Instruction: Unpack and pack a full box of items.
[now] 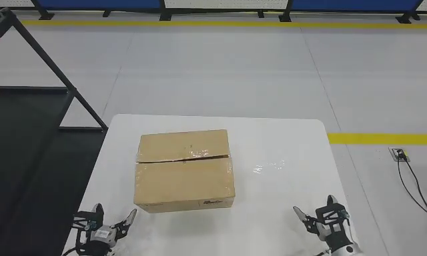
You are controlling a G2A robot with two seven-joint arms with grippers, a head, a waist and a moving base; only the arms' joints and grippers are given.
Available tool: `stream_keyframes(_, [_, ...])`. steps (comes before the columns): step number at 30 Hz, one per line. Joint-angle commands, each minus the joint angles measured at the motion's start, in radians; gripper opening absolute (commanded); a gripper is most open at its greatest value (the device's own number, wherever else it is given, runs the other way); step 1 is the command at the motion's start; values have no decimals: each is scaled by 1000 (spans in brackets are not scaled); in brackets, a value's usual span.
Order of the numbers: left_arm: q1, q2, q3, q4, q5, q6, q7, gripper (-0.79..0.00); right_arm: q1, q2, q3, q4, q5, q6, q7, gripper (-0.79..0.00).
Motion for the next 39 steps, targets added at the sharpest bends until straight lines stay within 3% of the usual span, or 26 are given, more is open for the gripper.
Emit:
stream_keyframes(1, [3, -1, -20, -2, -32, -1, 11, 0, -5, 0, 8, -26, 36, -33, 11, 0])
stream_keyframes(7, [-4, -5, -80, 0, -160, 6, -23, 0, -20, 0, 22, -91, 102, -61, 57, 0])
stream_keyframes(18, [-13, -6, -72, 1, -169, 14, -67, 0, -16, 0, 22, -88, 84, -55, 56, 0])
stream_keyframes(23, [-99, -19, -10, 16, -180, 148, -72, 0, 8, -7, -22, -78, 74, -5, 60, 0])
stream_keyframes(32, [-295, -39, 77, 96, -192, 294, -50, 0, 21, -15, -30, -56, 132, 13, -3, 0])
stream_keyframes(39, [-409, -47, 115, 163, -162, 318, -81, 0, -20, -15, 13, -67, 208, -51, -77, 0])
